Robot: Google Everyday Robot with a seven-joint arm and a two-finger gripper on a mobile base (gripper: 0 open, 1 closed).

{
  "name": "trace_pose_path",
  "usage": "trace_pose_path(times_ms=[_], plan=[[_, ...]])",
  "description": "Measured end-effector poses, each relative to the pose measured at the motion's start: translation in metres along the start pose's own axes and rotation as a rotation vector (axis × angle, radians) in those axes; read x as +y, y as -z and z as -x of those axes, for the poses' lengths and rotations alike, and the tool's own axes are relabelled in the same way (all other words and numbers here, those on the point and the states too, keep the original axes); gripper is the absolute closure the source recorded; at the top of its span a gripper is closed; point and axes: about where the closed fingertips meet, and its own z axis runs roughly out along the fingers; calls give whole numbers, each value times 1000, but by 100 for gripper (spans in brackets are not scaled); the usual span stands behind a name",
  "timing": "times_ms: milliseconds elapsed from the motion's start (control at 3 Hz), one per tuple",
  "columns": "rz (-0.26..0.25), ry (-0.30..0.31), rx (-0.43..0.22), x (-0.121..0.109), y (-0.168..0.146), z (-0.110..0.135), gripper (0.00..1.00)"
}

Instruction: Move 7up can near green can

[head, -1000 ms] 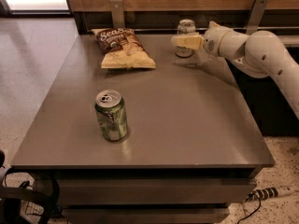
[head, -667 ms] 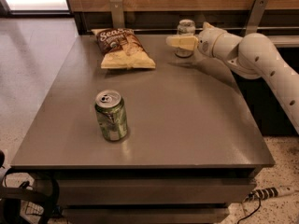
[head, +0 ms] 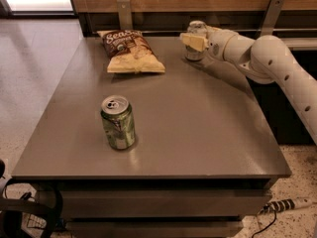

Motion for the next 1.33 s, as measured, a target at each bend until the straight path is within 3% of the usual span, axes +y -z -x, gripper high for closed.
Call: trace_pose_path(times_ms=[667,1000,1333], plan=[[8,-1,0,4,-4,-1,86],[12,-2,0,7,-7,-1,100],[12,-2,1,7,-7,-1,100]])
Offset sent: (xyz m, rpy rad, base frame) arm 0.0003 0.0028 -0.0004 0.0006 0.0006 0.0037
